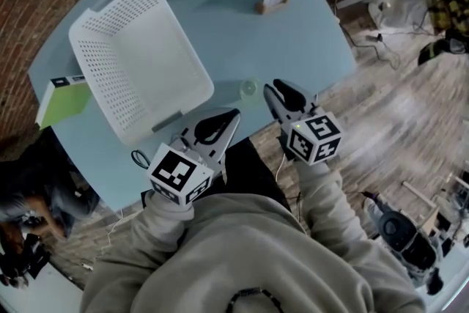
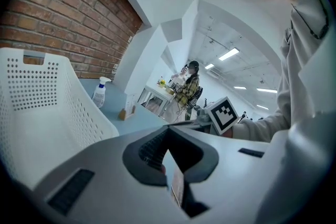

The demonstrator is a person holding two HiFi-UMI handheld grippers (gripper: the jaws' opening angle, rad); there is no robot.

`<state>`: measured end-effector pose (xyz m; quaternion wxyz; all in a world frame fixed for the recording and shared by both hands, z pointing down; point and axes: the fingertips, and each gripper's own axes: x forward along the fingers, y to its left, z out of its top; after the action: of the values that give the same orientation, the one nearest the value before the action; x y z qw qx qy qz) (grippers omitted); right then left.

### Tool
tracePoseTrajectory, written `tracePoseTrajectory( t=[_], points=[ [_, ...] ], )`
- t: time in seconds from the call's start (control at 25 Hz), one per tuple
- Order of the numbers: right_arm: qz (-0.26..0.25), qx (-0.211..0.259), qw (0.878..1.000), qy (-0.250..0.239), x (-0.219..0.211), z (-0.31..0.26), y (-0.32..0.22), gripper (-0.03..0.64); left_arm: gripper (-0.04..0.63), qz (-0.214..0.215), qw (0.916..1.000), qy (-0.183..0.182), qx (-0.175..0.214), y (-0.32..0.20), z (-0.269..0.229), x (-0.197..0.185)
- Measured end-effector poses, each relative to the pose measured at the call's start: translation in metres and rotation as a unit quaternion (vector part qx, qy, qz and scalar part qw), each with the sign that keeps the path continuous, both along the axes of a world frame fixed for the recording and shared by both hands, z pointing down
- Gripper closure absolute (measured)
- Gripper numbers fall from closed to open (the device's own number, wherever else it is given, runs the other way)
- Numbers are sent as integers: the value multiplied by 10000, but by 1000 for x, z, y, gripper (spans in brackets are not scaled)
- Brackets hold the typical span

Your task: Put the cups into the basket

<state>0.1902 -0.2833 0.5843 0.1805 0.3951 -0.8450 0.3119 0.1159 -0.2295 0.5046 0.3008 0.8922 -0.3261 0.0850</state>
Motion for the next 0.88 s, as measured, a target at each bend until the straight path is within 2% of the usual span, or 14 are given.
tracePoseTrajectory(
  t=[0.16,0.4,0.68,0.88],
  points=[
    [-50,-327,9994,110,-1,28,7,482,598,-90,9999,-40,-134,4,11,-6],
    [-11,-530,9980,348,5,56,7,429,598,-154,9996,-43,-248,11,23,-10],
    [-132,-786,9956,496,2,83,13,411,598,-134,9993,-16,-335,14,33,-11],
    [-106,-796,9951,576,0,91,15,411,598,-89,9991,-71,-408,23,40,-14]
  ],
)
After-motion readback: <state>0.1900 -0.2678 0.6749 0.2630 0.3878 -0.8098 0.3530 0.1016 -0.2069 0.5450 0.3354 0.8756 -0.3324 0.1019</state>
